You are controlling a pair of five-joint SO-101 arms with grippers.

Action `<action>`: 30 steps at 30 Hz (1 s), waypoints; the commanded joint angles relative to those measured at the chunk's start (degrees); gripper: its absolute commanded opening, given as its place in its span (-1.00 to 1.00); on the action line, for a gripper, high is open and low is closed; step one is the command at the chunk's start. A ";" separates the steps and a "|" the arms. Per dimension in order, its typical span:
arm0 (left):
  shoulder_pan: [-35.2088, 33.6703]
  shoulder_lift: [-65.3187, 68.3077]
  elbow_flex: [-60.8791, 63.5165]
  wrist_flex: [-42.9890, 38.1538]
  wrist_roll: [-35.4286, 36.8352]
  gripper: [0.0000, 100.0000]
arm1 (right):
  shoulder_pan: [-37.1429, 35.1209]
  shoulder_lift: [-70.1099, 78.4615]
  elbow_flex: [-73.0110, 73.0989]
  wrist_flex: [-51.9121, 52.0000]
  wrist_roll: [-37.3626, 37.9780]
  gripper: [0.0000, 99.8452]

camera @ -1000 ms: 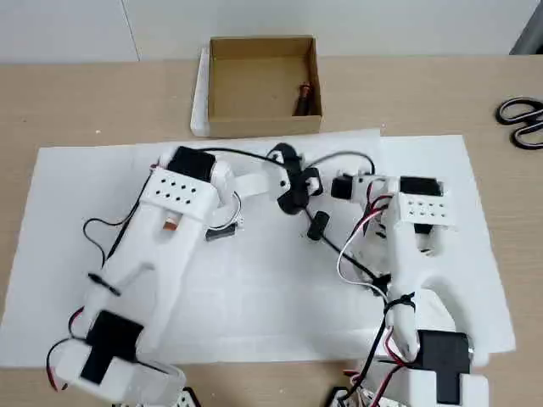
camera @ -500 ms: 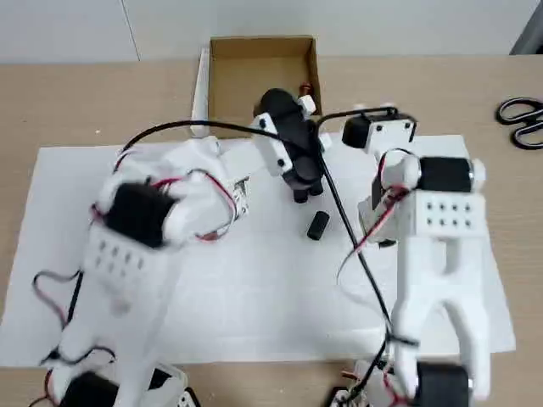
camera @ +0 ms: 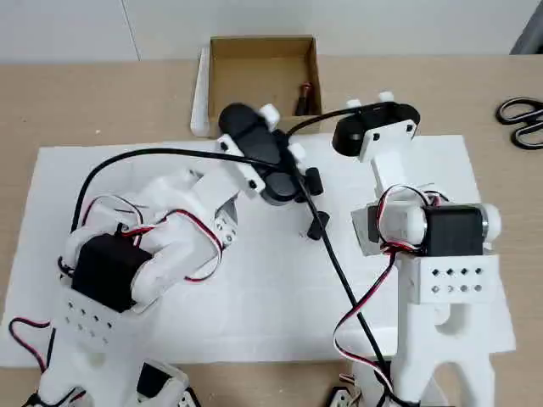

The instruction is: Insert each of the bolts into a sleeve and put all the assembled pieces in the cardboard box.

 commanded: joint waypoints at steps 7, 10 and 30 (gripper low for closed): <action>13.63 -2.64 19.56 -10.29 12.75 -0.99 | -4.79 -8.31 0.09 0.66 -2.90 -1.00; 19.16 -2.55 22.29 -14.42 14.68 -0.99 | -6.29 -8.75 0.18 0.66 -4.75 -1.00; 2.11 -6.33 24.75 -17.23 32.00 -0.99 | -6.37 -36.88 17.76 0.66 -10.81 -1.00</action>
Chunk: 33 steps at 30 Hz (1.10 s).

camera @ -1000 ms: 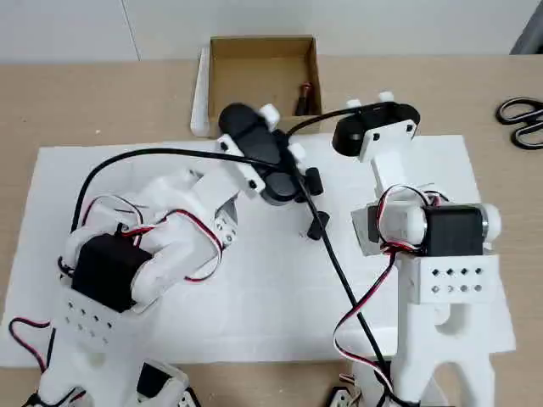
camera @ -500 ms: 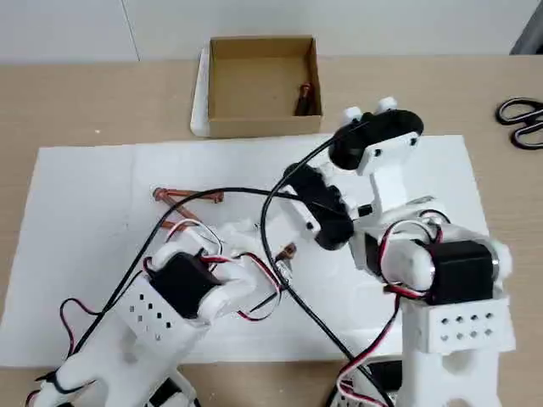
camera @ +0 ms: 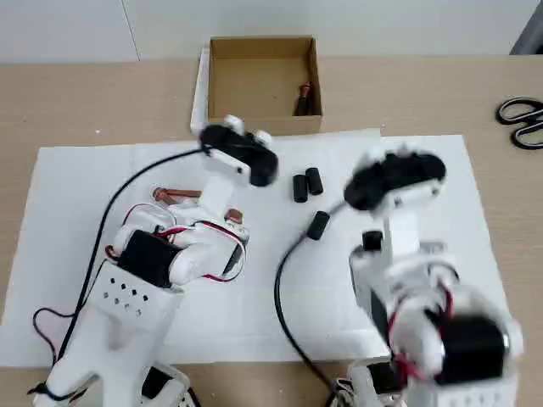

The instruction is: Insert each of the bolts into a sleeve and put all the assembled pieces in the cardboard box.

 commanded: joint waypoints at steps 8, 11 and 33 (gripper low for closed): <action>1.85 -11.87 -0.22 -8.53 17.93 -0.99 | -1.36 -26.07 17.93 -7.60 -2.20 -1.00; 1.93 -14.59 -0.13 -8.18 22.59 -0.99 | -1.36 -32.13 23.65 -12.35 -5.80 -1.00; 1.93 -45.45 27.65 -34.11 20.40 -0.99 | -21.58 -40.22 57.32 -48.13 -6.51 -1.00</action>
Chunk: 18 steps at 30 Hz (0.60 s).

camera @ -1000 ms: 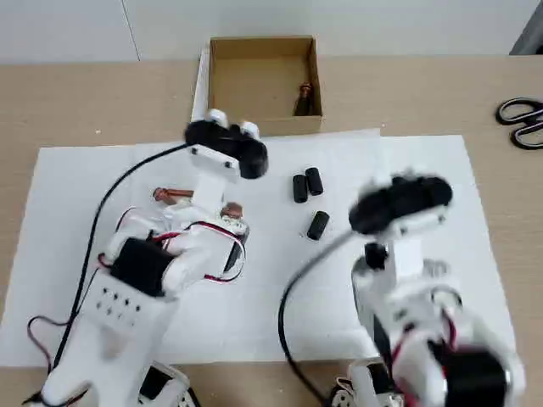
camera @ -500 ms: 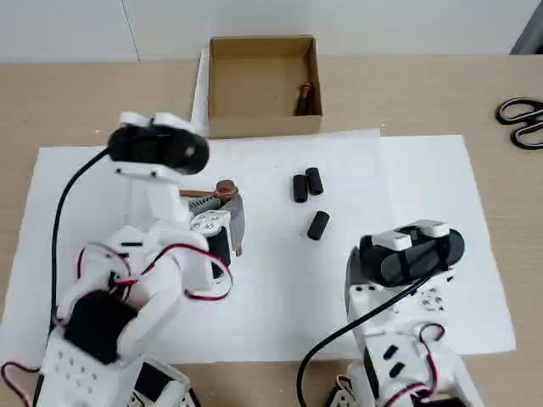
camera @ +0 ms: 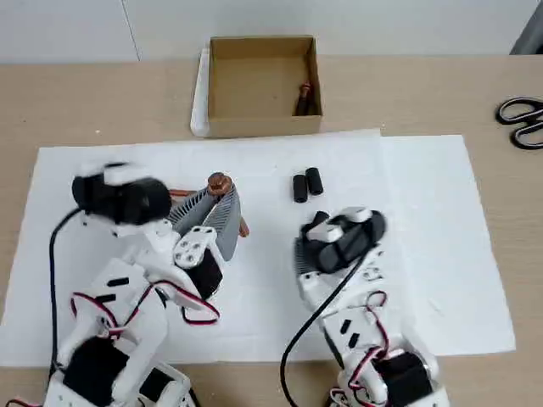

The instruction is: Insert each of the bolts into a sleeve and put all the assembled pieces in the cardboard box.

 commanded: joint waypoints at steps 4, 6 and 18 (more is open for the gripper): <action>0.00 -10.55 8.40 -4.75 -2.64 -0.99 | -6.20 -0.57 0.09 -2.68 -3.78 -1.00; 0.09 -12.75 9.71 -4.48 -1.93 -0.99 | -7.43 -0.57 0.18 -2.59 -4.66 -1.00; 0.18 -19.52 17.36 -4.66 -1.49 -0.99 | -14.29 -0.57 0.18 -2.95 -4.66 -1.00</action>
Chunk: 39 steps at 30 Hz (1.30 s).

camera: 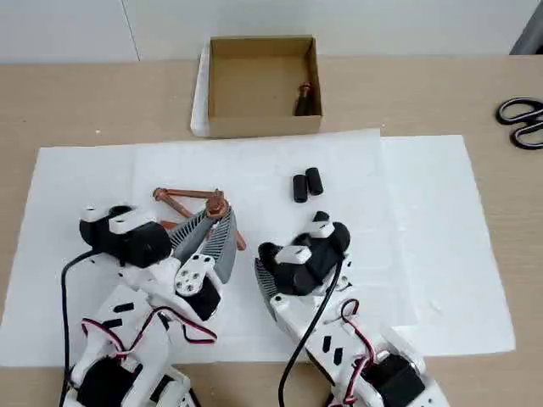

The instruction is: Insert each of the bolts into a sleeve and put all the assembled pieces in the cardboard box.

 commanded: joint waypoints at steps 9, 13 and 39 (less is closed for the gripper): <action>3.60 -1.32 -0.31 -1.93 3.60 -0.99 | -1.98 -0.48 -0.35 -1.71 -0.44 -1.00; 5.01 -1.23 -1.10 -1.93 3.60 -0.99 | -1.98 -0.48 -0.44 -1.71 -0.44 -1.00; 4.92 -1.14 -2.42 -1.67 3.60 -0.99 | -5.05 -0.57 -0.70 -2.86 -0.62 -1.00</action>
